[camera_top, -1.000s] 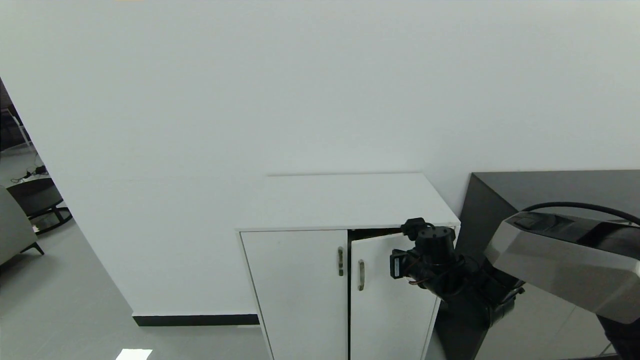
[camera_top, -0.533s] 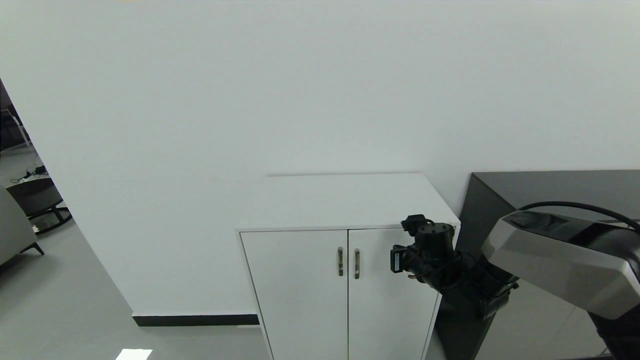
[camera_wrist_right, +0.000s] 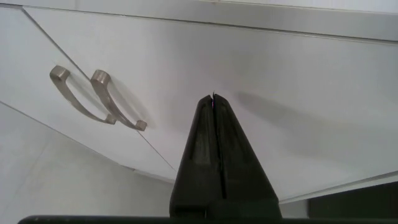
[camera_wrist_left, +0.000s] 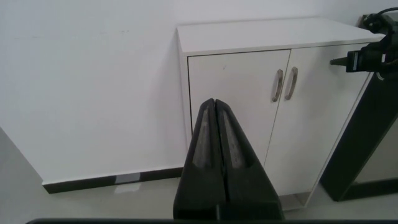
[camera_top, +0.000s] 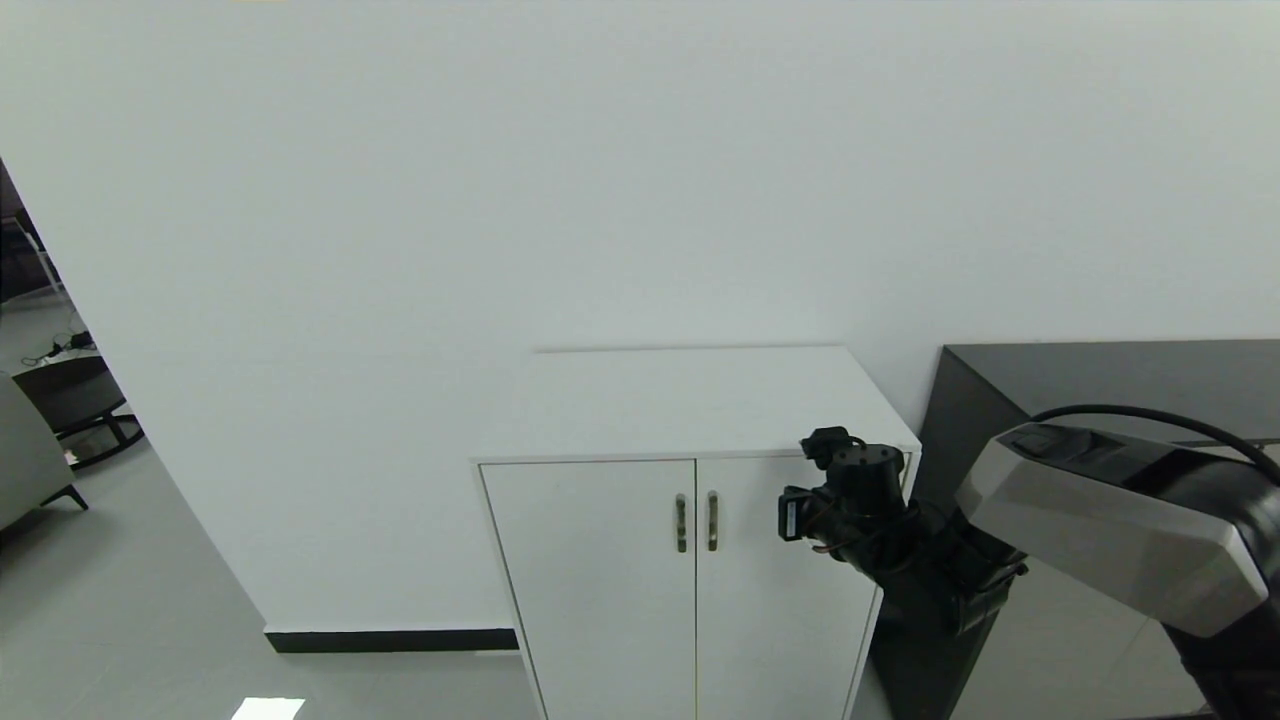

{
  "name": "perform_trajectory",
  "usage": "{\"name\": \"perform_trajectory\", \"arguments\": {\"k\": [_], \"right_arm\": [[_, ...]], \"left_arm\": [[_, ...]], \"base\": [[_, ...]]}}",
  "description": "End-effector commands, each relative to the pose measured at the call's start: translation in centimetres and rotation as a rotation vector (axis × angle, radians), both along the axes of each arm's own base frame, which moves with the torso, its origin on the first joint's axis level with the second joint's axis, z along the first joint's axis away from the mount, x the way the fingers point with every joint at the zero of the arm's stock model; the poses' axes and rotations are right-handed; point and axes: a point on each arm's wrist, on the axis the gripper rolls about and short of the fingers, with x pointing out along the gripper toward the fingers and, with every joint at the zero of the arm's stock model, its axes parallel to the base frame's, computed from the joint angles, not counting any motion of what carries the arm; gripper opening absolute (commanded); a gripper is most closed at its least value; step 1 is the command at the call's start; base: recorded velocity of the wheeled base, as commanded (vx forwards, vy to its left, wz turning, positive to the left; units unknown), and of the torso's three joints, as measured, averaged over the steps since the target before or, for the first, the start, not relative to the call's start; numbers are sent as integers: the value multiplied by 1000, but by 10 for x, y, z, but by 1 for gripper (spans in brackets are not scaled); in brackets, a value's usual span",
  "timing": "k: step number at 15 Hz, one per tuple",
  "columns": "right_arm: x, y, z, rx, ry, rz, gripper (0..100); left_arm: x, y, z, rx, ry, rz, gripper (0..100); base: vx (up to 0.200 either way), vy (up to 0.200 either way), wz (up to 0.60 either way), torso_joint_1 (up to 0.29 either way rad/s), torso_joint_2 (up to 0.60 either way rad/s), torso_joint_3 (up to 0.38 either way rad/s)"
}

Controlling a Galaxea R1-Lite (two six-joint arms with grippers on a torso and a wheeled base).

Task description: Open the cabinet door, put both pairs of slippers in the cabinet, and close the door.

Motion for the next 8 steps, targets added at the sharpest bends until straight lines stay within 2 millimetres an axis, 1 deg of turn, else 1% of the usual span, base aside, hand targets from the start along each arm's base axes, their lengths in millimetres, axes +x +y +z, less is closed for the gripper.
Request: {"name": "perform_trajectory", "arguments": {"k": [1,2,3,4,5,6,7,8], "right_arm": [[-1,-1,2,2,-2,-1,0],[-6,-2,7,4,-1,-1,0],[-15,-3,13,3,7,7,0],[-28,1,26,7,0,22,0],[-43,0,37,5,-2,32,0],[-58,-4,47,-4,-1,27,0],[-66,-8,51,-11,-1,16,0],[-94,-27,66,-38,-5,-48,0]], "left_arm": [[0,0,0,0,1,0,0],[0,0,0,0,1,0,0],[0,0,0,0,1,1,0],[0,0,0,0,2,0,0],[0,0,0,0,1,0,0],[0,0,0,-2,3,0,0],[0,0,0,-2,1,0,0],[0,0,0,-2,1,1,0]], "base": [[0,0,0,0,0,0],[0,0,0,0,0,0],[0,0,0,0,0,0],[0,0,0,0,0,0],[0,0,0,0,0,0],[0,0,0,0,0,0],[0,0,0,0,0,0],[0,0,0,0,0,0]]}}
